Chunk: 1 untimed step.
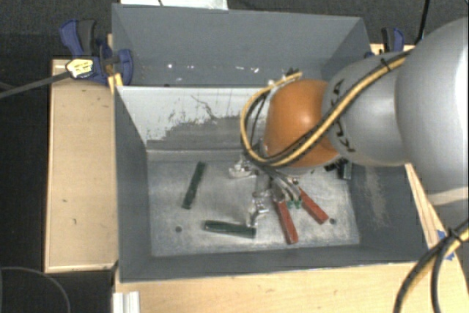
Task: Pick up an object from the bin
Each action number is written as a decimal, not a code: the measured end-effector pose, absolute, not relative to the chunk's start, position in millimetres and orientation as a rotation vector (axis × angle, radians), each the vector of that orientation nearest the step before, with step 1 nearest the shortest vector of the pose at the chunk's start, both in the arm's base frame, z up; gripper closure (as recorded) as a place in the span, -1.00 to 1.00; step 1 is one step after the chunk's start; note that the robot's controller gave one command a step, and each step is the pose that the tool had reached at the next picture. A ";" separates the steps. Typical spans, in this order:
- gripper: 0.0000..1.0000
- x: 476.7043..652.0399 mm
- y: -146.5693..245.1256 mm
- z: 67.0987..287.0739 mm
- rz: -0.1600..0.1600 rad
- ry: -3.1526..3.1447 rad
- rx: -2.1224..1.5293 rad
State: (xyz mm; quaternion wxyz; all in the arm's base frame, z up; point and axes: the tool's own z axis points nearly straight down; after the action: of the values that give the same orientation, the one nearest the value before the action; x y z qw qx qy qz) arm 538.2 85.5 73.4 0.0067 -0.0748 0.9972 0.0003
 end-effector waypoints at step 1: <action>-1.00 508.8 116.7 72.8 -0.001 3.117 -0.305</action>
Offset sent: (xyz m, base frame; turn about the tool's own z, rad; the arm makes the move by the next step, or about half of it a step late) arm -0.0587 0.0158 -0.0034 -0.0953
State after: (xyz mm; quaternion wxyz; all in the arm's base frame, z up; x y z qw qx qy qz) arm 508.8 116.7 72.8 0.0050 -0.0972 0.9952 -0.0004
